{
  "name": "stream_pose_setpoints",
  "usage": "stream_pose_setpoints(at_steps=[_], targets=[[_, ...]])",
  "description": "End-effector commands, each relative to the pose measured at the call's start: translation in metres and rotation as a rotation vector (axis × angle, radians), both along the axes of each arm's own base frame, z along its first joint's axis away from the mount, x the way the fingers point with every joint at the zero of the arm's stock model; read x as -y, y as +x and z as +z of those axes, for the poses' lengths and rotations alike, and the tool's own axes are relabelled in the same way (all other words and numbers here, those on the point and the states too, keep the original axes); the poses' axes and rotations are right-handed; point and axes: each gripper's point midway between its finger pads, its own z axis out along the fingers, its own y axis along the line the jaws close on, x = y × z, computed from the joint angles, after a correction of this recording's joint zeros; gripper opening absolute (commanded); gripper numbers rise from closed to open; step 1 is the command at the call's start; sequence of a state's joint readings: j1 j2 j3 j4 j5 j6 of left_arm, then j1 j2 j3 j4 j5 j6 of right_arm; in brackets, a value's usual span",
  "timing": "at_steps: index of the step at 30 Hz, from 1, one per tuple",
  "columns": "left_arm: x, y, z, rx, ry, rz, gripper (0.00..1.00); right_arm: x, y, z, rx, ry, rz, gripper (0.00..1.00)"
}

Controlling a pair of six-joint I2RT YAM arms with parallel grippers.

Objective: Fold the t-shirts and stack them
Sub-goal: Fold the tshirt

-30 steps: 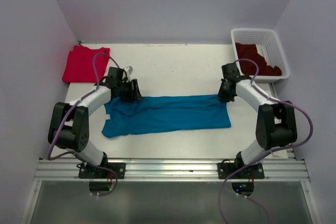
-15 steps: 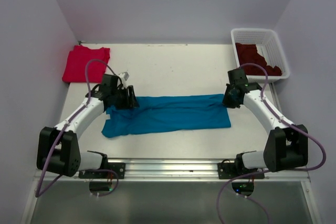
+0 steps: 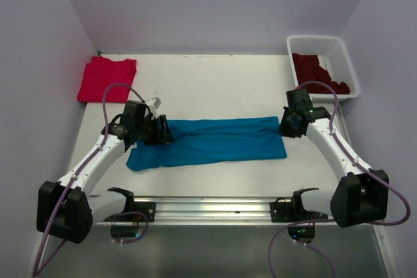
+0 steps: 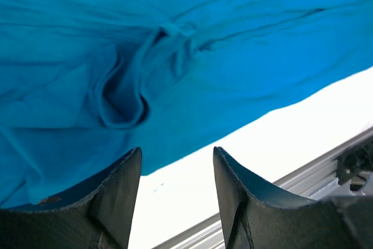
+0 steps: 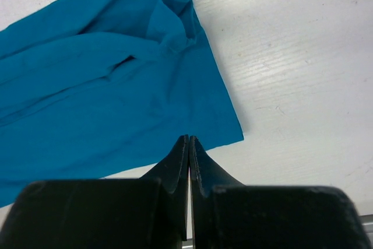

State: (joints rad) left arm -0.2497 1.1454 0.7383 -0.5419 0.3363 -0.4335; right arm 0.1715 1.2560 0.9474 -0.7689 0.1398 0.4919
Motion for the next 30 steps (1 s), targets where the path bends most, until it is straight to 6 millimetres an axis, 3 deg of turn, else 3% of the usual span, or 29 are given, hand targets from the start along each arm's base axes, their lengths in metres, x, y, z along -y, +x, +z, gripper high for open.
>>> stream_pose_setpoints(at_steps=[1, 4, 6, 8, 11, 12, 13, 14, 18, 19, 21, 24, 30], targets=[[0.011, -0.011, 0.016, -0.003, -0.047, -0.026, 0.56, 0.003, -0.004, 0.008, 0.008, -0.019, 0.013, 0.00], [0.009, -0.012, 0.028, 0.028, -0.047, -0.019, 0.56, 0.002, -0.001, 0.011, 0.014, -0.020, 0.015, 0.00], [-0.001, -0.001, 0.034, 0.073, 0.005, 0.035, 0.58, 0.002, 0.003, 0.011, 0.020, -0.016, 0.010, 0.00], [-0.016, 0.019, 0.037, 0.144, 0.074, 0.113, 0.61, -0.001, 0.006, 0.012, 0.025, -0.006, 0.014, 0.00], [-0.015, 0.055, 0.032, 0.189, 0.108, 0.129, 0.61, -0.005, 0.009, 0.009, 0.023, 0.009, 0.017, 0.00], [-0.010, 0.072, 0.037, 0.216, 0.102, 0.120, 0.43, -0.006, 0.009, 0.009, 0.025, 0.009, 0.020, 0.00], [-0.007, 0.080, 0.013, 0.152, 0.125, 0.108, 0.23, -0.006, 0.009, 0.009, 0.028, 0.009, 0.021, 0.00], [-0.003, 0.087, 0.008, 0.137, 0.120, 0.099, 0.00, -0.005, 0.008, 0.008, 0.028, 0.007, 0.020, 0.00], [0.005, 0.117, -0.011, 0.124, 0.125, 0.103, 0.00, -0.002, 0.002, 0.010, 0.034, -0.005, 0.019, 0.00], [0.004, 0.119, -0.027, 0.087, 0.143, 0.102, 0.00, -0.002, 0.001, 0.010, 0.035, -0.005, 0.020, 0.00], [0.005, 0.122, -0.037, 0.057, 0.157, 0.094, 0.00, 0.000, 0.000, 0.013, 0.045, -0.010, 0.022, 0.00], [0.010, 0.111, -0.052, 0.001, 0.134, 0.072, 0.00, 0.003, -0.001, 0.016, 0.051, -0.026, 0.021, 0.00], [0.015, 0.064, -0.028, 0.002, 0.090, 0.030, 0.00, 0.002, 0.000, 0.013, 0.044, -0.026, 0.018, 0.00]])
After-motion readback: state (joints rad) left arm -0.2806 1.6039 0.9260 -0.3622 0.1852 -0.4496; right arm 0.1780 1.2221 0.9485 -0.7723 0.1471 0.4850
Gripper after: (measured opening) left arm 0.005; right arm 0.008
